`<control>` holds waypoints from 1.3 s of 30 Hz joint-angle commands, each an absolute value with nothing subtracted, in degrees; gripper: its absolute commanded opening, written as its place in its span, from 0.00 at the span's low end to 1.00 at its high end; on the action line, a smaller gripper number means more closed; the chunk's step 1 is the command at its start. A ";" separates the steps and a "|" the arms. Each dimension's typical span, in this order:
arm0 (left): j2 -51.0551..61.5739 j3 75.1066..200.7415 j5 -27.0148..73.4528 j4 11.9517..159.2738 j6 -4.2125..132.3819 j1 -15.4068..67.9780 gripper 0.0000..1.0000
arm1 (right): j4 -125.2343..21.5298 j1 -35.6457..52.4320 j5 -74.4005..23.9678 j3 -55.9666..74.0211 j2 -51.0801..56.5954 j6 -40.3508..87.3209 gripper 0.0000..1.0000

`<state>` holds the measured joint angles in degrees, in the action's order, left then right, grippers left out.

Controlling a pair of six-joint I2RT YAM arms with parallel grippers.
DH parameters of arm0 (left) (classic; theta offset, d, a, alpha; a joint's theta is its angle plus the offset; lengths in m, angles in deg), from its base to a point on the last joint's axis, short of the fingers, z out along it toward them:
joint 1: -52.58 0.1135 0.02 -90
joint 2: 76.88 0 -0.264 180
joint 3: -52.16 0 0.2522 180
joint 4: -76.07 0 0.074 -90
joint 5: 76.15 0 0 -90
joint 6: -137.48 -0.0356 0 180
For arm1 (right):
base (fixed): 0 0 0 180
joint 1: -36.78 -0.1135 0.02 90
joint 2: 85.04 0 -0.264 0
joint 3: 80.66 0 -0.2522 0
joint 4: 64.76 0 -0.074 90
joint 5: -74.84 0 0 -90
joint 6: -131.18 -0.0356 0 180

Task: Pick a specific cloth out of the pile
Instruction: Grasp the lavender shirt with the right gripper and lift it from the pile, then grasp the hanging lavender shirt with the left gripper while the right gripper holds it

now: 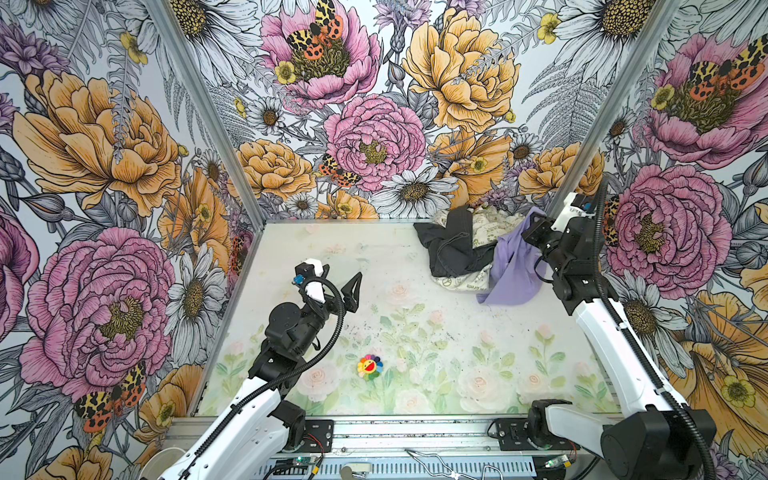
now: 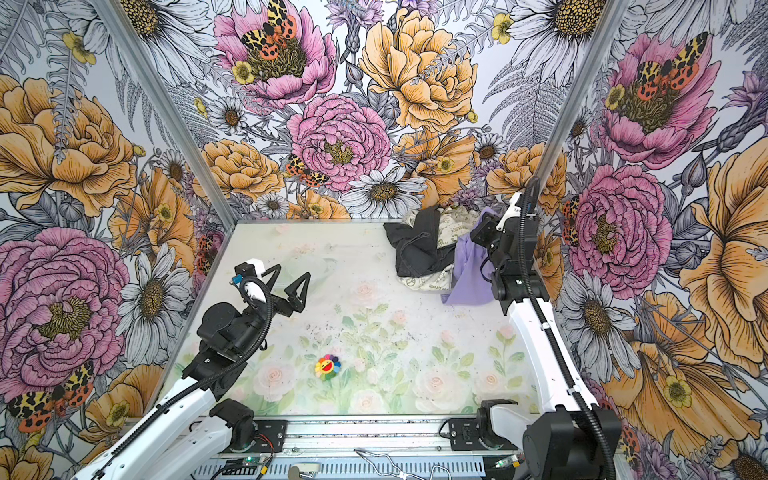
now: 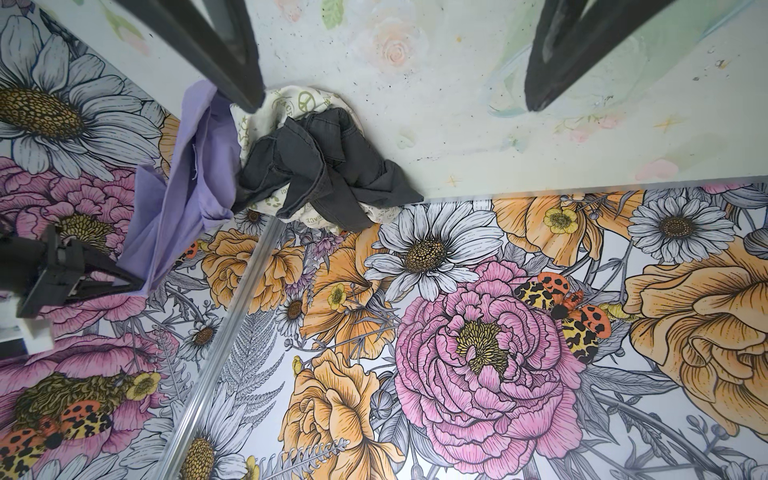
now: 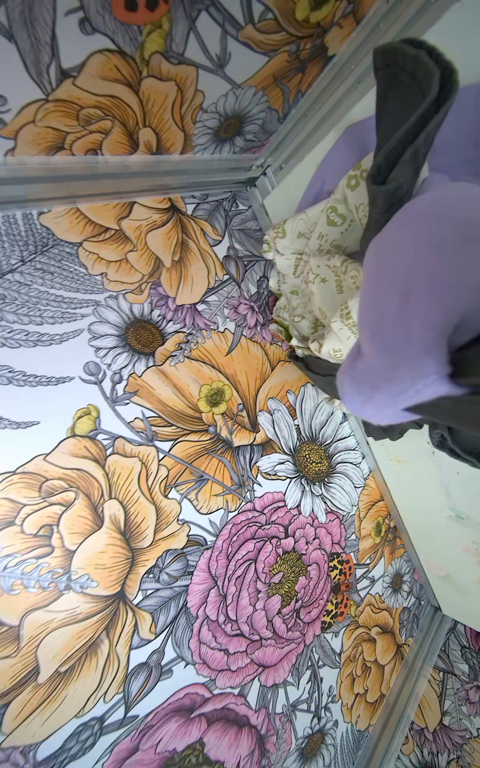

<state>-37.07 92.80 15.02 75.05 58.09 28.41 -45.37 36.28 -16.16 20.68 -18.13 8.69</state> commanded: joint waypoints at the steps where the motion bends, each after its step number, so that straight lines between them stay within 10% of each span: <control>1: -37.82 91.60 16.00 75.22 59.17 27.94 0.98 | -50.52 36.43 -17.84 16.15 -20.96 9.40 0.00; 39: -19.74 103.08 32.50 62.89 61.11 19.40 0.99 | -47.64 17.96 -43.65 14.46 -14.31 19.73 0.00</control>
